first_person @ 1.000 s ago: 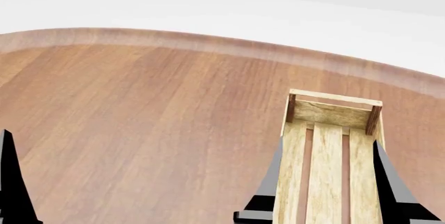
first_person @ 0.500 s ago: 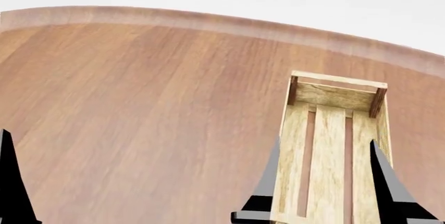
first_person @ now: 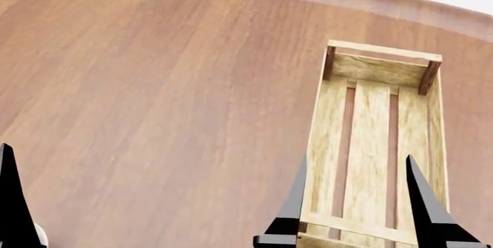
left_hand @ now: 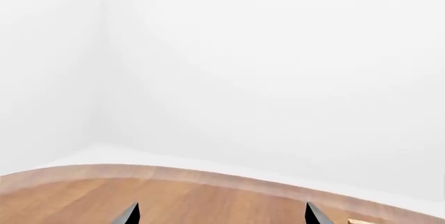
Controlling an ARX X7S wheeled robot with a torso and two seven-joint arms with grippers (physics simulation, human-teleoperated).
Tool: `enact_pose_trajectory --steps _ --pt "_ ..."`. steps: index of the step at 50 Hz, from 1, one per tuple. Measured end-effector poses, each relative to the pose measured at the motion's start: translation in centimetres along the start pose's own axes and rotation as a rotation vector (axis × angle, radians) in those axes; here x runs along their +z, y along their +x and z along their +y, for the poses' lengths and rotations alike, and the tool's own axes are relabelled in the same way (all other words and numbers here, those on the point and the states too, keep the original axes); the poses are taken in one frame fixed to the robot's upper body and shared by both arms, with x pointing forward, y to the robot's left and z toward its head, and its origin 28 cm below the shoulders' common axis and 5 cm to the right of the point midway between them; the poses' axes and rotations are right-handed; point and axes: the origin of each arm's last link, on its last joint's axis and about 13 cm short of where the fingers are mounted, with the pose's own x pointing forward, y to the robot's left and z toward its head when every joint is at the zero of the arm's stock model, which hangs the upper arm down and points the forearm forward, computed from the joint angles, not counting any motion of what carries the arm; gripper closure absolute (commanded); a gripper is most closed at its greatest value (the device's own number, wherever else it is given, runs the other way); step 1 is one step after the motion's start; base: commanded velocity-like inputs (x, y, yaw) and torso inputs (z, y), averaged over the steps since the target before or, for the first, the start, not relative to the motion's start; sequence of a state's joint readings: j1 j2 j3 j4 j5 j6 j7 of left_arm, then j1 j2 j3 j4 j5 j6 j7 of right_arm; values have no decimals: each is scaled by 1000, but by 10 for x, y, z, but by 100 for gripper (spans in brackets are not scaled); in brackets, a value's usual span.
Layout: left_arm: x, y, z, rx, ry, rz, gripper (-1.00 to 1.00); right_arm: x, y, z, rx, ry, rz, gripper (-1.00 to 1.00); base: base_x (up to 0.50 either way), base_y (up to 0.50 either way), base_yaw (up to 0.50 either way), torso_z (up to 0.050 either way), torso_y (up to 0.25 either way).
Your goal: Stack the right bowl on the left bowl and place them in the tray.
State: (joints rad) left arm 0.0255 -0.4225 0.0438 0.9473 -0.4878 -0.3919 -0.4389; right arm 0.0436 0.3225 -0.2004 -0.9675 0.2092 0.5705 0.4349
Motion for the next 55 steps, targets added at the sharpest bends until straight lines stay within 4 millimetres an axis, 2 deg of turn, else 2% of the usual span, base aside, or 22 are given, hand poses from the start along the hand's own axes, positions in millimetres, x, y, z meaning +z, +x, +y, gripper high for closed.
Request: enact_pose_trajectory --steps 55 --pt "-4 0 -1 -15 5 11 -100 0 0 0 5 -1 2 -100 0 0 0 48 -143"
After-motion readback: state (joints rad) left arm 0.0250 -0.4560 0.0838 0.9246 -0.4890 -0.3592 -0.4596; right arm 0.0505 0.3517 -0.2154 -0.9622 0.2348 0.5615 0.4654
